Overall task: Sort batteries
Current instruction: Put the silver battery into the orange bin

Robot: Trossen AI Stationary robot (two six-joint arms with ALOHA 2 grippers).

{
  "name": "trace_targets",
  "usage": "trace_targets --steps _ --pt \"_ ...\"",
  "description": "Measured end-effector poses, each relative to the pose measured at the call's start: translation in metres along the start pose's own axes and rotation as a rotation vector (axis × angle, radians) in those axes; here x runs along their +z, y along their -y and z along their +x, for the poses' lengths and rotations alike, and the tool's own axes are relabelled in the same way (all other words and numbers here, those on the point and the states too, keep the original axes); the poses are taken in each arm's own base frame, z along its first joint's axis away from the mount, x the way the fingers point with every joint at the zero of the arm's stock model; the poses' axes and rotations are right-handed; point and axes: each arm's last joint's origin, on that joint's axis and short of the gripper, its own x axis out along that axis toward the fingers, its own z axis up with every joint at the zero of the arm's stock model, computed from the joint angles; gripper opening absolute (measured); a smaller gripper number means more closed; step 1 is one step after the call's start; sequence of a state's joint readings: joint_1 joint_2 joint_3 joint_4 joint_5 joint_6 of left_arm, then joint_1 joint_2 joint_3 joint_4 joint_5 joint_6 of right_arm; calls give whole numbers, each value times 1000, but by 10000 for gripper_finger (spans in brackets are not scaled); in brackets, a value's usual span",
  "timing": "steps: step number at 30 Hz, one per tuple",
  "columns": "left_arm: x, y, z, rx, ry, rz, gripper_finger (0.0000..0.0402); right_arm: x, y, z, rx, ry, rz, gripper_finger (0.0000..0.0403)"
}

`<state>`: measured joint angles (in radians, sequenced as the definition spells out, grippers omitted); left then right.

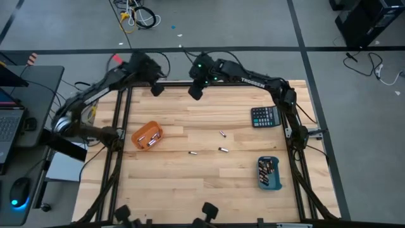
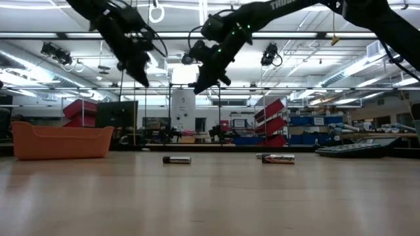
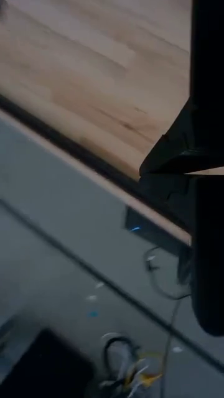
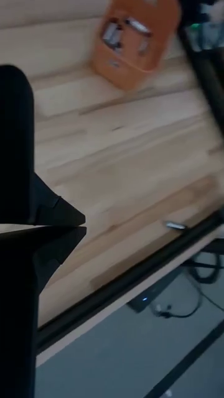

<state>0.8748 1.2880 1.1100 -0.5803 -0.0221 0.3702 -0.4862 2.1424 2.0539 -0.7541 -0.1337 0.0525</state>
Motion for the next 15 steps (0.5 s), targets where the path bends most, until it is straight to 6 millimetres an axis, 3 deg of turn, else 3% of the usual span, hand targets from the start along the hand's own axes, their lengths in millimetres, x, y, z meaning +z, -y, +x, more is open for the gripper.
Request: trace_targets --steps 6,15 --pt "-18 12 -38 54 197 21 0 4 1 18 40 156 122 1" --pt "-48 20 -53 180 276 42 0 19 -14 50 206 273 159 1"
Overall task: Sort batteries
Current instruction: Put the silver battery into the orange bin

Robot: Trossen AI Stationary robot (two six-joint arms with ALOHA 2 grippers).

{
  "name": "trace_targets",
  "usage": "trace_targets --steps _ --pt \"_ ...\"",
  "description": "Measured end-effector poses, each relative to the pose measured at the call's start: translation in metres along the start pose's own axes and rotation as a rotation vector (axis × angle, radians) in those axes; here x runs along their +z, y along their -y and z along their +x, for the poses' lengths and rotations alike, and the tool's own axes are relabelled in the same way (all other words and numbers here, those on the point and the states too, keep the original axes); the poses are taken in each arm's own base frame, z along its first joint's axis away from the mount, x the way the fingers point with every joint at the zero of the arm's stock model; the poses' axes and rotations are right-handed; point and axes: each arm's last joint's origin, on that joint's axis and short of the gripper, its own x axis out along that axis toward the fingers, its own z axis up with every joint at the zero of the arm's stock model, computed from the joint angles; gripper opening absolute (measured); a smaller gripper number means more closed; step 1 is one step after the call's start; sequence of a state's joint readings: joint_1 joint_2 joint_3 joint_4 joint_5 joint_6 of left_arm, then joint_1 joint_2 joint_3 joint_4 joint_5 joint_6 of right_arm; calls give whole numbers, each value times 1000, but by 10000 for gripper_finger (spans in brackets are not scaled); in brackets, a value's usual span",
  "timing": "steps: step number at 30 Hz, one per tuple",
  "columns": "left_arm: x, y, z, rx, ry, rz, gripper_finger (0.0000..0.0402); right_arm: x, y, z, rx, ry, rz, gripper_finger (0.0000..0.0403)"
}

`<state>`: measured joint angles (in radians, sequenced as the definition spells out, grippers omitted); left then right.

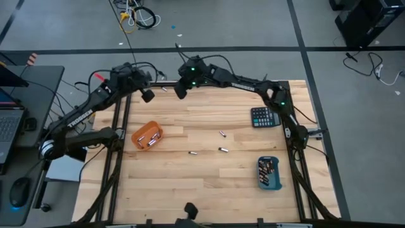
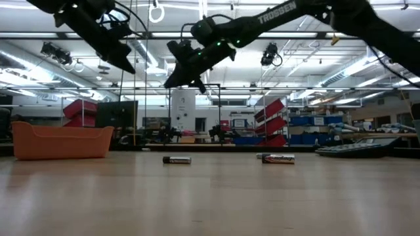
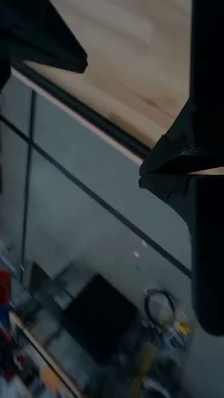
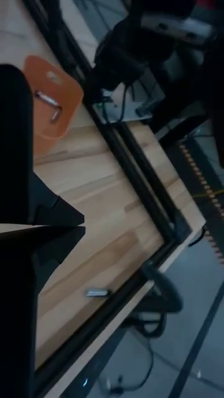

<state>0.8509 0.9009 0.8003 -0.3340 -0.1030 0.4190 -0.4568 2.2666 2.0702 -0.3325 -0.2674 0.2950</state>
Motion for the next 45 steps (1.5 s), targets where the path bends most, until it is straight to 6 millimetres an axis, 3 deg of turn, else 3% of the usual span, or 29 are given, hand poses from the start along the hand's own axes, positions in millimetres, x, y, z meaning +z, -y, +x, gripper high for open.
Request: trace_targets --steps 6,10,17,22,27,32,36,40,45 --pt "-2 0 5 20 -22 18 0 -3 4 31 98 -26 15 1" --pt "-10 8 18 -150 -73 44 0 -5 2 34 211 -93 -10 1" --pt "-24 17 61 -287 -242 131 0 5 15 -1 173 -201 -32 1" --pt "-27 10 104 -424 -379 208 0 13 22 -39 85 -295 -44 1" --pt "-37 11 148 -589 -512 391 0 17 22 -62 -17 -339 -87 1" --pt "-39 5 192 -582 -692 397 0 16 23 -66 -35 -370 -113 1" --pt "-35 2 214 -591 -790 391 0 11 25 -63 -35 -381 -118 1" --pt "-36 2 225 -634 -780 470 0 6 27 -60 -35 -401 -124 1" --pt "-39 3 225 -676 -775 529 0 4 28 -59 -34 -410 -129 1"
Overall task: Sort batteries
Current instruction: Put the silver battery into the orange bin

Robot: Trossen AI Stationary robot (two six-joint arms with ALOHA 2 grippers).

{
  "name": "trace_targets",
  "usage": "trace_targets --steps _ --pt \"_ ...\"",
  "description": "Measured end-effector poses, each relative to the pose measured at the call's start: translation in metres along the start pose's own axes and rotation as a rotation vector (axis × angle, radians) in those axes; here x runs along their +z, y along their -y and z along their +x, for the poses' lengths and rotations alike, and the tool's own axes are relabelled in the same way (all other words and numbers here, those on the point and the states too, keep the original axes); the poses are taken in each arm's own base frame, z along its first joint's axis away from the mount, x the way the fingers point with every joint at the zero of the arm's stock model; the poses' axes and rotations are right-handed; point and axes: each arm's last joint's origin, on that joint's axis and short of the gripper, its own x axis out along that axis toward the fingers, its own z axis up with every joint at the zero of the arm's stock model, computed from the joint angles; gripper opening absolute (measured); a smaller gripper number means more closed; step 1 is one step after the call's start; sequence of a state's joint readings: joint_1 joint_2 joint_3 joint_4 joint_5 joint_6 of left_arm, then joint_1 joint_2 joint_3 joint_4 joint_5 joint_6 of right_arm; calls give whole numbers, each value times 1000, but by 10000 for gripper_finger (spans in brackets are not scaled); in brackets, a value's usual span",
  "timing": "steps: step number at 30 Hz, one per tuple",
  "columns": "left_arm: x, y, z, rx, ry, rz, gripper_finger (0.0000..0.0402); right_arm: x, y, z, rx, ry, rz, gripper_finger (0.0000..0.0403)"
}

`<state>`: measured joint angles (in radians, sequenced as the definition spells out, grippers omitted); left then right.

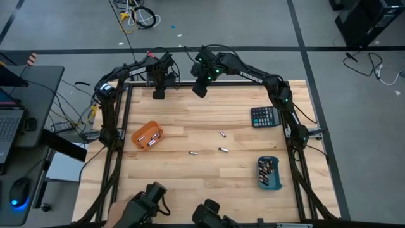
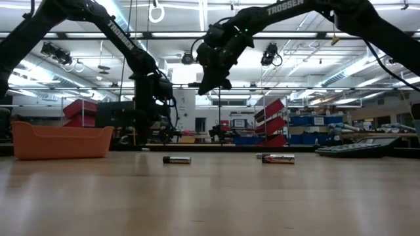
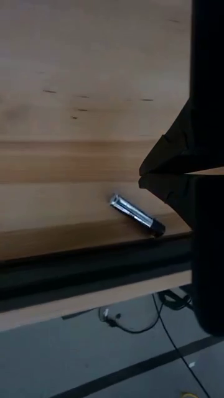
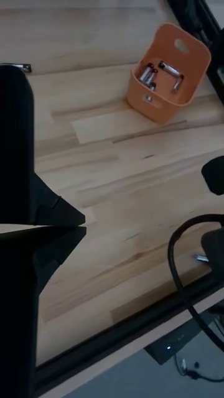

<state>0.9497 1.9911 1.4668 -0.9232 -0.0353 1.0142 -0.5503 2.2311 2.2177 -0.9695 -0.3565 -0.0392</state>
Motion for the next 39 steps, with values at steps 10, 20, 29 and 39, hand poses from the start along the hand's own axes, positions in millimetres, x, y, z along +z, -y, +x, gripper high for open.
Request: trace_targets --steps 10,20,29,39 --pt "3 -6 0 66 27 30 47 0 0 0 0 4 -11 1" --pt "1 -2 6 67 -4 53 107 0 0 0 0 1 -9 1" --pt "-2 0 21 131 -17 84 113 0 -2 1 6 0 -10 1" --pt "-7 4 32 143 -5 113 110 0 -6 2 11 -1 -6 1"
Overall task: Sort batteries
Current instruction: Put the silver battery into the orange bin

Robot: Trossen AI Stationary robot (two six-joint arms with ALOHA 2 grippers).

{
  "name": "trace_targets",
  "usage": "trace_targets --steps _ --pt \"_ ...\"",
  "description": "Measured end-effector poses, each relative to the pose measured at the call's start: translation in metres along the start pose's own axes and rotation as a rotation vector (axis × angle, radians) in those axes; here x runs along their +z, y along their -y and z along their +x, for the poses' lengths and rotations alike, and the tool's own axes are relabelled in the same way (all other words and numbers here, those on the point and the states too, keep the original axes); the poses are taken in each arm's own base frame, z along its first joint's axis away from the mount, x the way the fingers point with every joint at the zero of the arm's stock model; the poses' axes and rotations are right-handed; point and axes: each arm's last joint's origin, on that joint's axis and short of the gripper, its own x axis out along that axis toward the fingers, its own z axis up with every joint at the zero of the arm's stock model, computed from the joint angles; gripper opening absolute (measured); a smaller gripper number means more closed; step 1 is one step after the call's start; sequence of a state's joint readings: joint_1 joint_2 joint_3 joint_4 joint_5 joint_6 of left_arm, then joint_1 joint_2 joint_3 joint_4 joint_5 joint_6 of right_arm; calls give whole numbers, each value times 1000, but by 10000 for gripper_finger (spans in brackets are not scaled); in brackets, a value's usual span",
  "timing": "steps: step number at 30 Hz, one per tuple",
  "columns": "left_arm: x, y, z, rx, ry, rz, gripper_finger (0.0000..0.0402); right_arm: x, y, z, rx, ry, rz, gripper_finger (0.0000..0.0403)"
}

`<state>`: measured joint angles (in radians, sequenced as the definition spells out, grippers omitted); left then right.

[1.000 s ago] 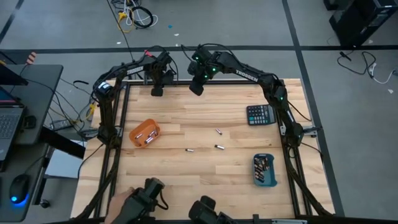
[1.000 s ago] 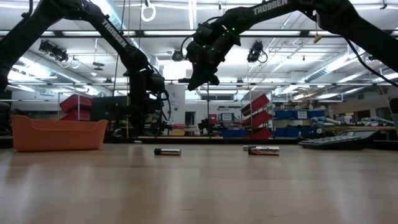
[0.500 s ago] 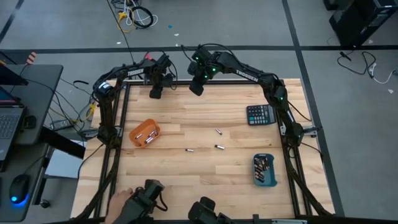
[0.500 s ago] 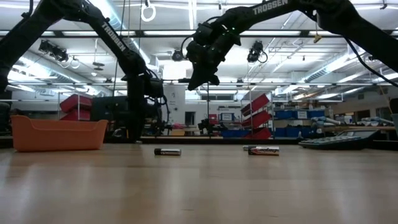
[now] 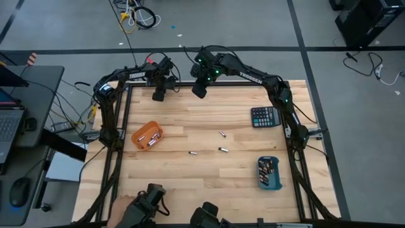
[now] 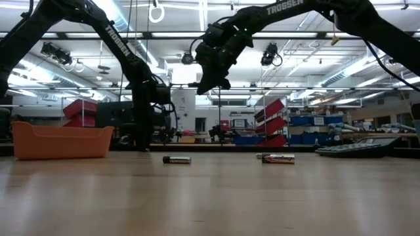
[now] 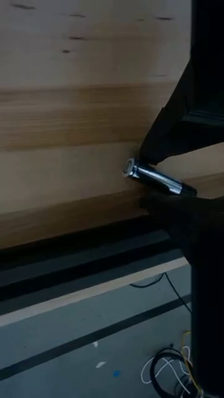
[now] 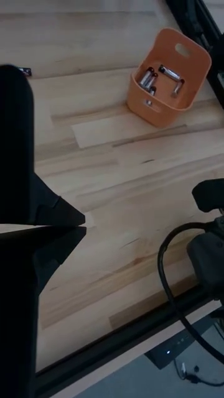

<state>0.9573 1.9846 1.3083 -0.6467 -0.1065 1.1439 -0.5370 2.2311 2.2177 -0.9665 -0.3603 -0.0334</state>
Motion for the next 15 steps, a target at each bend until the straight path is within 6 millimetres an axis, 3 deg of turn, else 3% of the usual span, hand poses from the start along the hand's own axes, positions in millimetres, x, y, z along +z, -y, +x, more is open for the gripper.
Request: trace_targets --steps 15 --pt "3 4 0 -60 59 -45 18 -3 -4 1 6 -37 11 1"
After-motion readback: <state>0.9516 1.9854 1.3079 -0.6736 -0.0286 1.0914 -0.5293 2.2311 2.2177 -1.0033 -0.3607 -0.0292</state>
